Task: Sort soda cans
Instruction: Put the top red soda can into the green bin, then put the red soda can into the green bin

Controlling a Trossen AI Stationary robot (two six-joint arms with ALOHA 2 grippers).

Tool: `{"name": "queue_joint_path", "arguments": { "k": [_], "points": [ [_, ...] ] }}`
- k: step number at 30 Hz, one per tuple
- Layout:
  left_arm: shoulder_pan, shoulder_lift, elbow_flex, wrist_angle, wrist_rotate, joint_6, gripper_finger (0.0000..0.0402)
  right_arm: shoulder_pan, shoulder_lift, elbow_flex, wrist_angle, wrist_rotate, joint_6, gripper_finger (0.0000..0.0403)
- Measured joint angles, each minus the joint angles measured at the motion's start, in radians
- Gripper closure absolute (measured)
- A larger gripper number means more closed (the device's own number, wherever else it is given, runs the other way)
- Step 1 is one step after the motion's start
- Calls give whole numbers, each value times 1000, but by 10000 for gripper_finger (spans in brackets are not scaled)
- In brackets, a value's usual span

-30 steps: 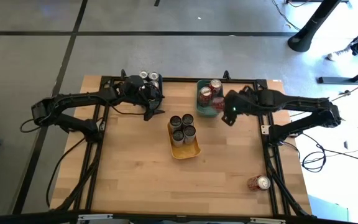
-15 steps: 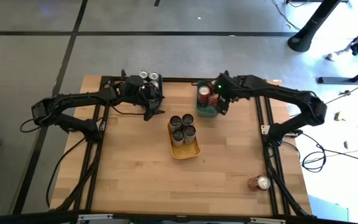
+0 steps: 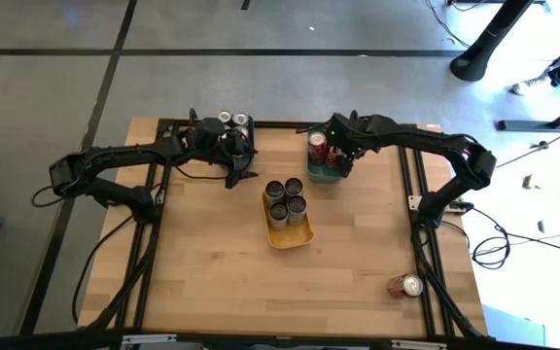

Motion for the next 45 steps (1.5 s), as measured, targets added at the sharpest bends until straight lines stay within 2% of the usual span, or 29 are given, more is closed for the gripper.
{"name": "queue_joint_path", "arguments": {
  "k": [16,23,26,30,36,41,45],
  "points": [
    [0,0,0,5,0,-1,31,2,46,-8,52,24,0,50],
    [0,0,0,4,0,-1,31,2,45,-7,72,38,-3,44],
    [0,0,0,4,0,-1,31,2,45,19,19,42,-3,43],
    [0,0,0,4,0,-1,31,23,36,105,-141,39,26,43],
    [0,0,0,3,0,-12,31,113,-31,199,-352,24,109,43],
    [0,0,0,2,0,-15,31,233,-122,187,-429,-12,248,42],
    [0,0,0,4,0,-14,31,373,-187,167,-478,-56,370,42]
  ]
}}
